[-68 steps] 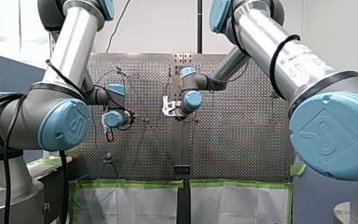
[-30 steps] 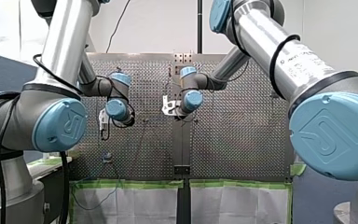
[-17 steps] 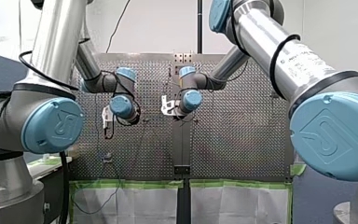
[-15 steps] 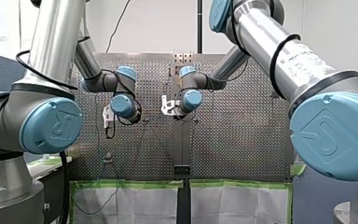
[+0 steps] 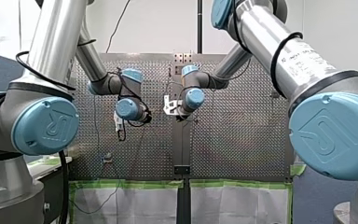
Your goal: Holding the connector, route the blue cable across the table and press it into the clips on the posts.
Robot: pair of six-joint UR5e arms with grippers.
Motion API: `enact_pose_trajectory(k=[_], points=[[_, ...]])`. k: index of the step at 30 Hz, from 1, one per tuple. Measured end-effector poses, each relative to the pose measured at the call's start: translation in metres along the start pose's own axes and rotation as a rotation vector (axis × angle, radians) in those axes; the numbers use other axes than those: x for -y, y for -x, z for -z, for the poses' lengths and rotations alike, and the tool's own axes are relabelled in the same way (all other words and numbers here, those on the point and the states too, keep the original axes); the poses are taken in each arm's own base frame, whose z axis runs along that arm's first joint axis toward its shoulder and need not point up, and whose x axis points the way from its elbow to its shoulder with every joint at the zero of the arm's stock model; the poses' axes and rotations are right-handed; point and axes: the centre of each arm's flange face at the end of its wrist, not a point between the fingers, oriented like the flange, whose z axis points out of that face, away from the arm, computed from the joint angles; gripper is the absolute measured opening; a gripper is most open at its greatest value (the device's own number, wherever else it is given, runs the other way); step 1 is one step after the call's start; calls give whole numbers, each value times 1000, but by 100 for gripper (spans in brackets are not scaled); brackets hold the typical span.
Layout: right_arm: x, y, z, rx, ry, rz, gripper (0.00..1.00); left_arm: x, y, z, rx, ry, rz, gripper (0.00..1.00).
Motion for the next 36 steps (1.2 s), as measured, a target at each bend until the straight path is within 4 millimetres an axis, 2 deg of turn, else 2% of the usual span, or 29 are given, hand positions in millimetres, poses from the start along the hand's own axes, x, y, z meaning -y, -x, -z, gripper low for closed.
enact_pose_trajectory(k=[7,13,24,30,36], points=[[-1,-9,7,-10,0,-7,0,9,-11,-20,3,-10,31,100],[-2,-14,9,-17,-2,-11,0,9,-25,-29,-19,-8,54,100],[0,-15,9,-16,-19,-12,0,20,-11,-53,10,-23,66,100],[0,-15,9,-17,-26,-13,0,27,-17,-69,-4,-26,66,100],[1,-15,9,-18,-29,-13,0,25,-26,-87,-21,-5,70,100]])
